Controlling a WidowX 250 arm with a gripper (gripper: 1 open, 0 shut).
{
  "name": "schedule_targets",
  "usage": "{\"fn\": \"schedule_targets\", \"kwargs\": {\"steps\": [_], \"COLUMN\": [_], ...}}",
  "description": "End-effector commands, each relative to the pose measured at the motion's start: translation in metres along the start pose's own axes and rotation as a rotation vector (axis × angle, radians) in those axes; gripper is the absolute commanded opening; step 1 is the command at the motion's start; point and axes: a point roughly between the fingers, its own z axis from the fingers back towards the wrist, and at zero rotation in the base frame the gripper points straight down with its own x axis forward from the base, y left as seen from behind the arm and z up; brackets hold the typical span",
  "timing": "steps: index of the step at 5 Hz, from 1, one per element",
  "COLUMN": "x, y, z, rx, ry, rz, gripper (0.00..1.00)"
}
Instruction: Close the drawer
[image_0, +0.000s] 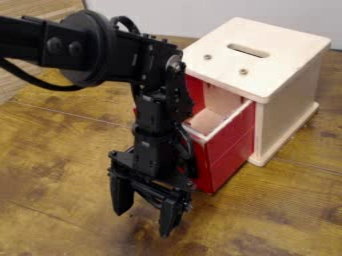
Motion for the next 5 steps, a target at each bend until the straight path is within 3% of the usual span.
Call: {"fn": "schedule_targets", "kwargs": {"steps": [1,5], "x": [0.035,0.058], "y": [-0.003,-0.008], "z": [0.040,0.042], "rx": [-0.016,-0.024], "ry": [-0.187,-0.226], "rz": [-0.026,-0.032], "gripper": [1.00,1.00]}}
